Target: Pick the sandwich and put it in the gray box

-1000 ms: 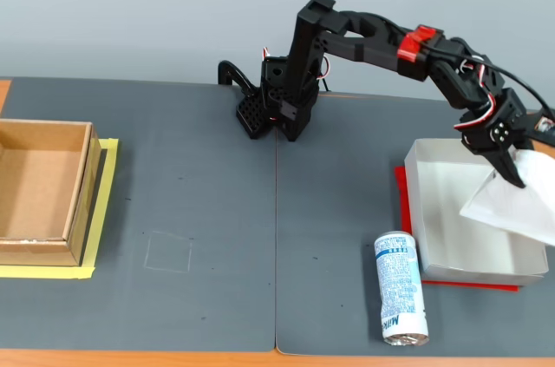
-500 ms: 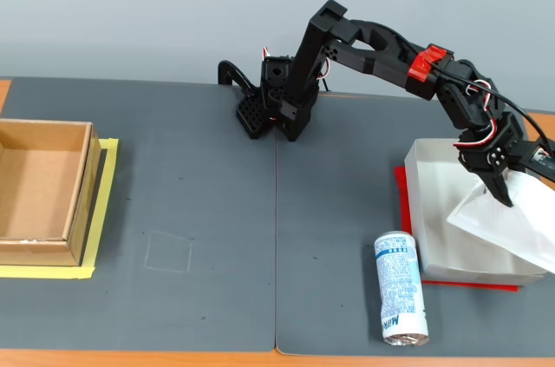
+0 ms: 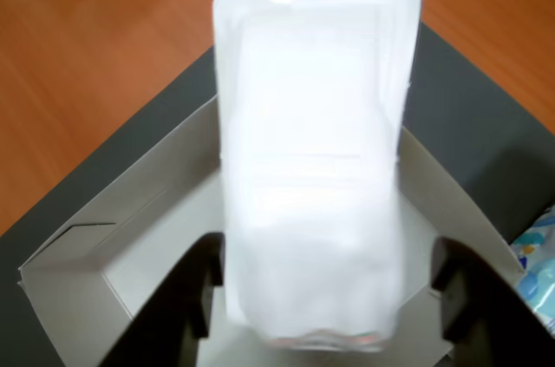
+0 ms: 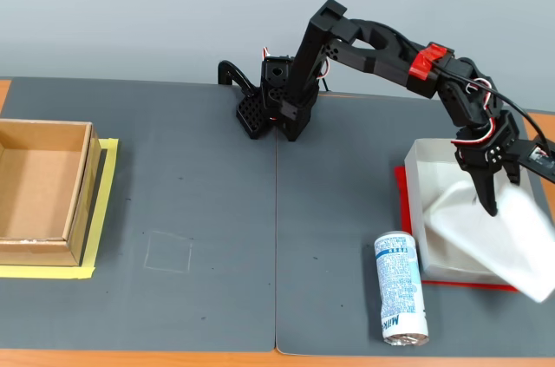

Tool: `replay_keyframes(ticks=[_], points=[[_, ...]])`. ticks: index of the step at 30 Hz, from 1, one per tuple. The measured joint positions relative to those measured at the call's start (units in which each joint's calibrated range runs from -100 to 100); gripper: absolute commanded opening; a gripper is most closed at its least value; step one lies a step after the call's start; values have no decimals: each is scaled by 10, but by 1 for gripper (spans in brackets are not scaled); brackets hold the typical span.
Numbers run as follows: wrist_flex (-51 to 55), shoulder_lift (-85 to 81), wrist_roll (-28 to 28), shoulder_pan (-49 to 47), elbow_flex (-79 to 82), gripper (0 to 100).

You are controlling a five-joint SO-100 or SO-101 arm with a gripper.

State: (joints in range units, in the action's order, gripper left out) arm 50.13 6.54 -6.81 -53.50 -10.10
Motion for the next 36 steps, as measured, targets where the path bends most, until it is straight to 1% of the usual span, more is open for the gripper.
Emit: replay_keyframes(ticks=[9, 11, 16, 20, 23, 29, 36], points=[[2, 0, 0, -8, 0, 28], [2, 0, 0, -10, 0, 24], [2, 0, 0, -10, 0, 10], [2, -18, 0, -9, 0, 4], [2, -36, 0, -1, 0, 2], [2, -71, 0, 46, 4, 2], [2, -187, 0, 115, 130, 2]])
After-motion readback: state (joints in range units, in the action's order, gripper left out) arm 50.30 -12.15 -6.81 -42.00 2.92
